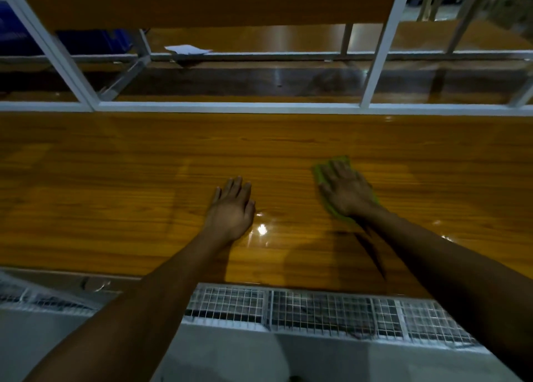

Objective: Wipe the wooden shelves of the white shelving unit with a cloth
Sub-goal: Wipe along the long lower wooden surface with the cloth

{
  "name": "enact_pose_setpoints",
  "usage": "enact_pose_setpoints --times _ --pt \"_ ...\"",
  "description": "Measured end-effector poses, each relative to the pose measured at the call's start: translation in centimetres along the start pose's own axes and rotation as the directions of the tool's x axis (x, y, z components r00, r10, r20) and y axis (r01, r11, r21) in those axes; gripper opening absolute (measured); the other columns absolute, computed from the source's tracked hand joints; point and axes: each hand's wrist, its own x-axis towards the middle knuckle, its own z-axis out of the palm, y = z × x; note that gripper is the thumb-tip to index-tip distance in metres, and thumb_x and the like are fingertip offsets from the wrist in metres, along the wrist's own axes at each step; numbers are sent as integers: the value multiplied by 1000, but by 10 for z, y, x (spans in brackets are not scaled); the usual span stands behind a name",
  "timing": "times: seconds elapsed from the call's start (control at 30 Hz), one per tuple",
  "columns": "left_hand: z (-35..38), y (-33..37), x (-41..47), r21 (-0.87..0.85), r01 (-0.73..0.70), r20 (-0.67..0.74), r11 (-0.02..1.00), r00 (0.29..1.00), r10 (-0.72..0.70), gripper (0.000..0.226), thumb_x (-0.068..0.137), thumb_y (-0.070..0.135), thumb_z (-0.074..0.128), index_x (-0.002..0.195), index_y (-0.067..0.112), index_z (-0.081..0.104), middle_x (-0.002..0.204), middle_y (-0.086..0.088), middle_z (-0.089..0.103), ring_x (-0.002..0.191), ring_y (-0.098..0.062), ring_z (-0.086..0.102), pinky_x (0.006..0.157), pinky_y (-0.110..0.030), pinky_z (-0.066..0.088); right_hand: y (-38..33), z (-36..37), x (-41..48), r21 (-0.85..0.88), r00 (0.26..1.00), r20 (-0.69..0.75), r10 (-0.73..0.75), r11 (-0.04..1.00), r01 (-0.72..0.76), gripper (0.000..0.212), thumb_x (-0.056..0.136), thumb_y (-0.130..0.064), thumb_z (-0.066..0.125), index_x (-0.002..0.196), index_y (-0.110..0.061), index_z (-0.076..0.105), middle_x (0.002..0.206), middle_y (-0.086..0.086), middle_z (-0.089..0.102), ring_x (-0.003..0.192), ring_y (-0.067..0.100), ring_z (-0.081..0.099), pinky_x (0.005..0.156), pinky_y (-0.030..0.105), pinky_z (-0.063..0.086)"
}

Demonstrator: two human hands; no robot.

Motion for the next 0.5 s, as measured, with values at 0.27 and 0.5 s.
enact_pose_setpoints --times 0.27,0.5 --pt "0 -11 -41 20 -11 -32 1000 999 12 63 96 44 15 153 20 25 162 -5 18 149 -23 10 120 -48 10 -101 5 29 60 996 46 78 995 -80 60 105 -52 8 161 -31 2 169 7 -6 154 31 -9 123 53 -2" --pt "-6 -25 -71 -48 100 -104 994 989 -104 62 94 38 19 147 14 39 157 -8 30 146 -27 21 118 -46 14 -184 22 -95 35 969 35 -245 969 244 57 106 -51 12 160 -33 9 169 3 2 155 26 -5 123 51 -2"
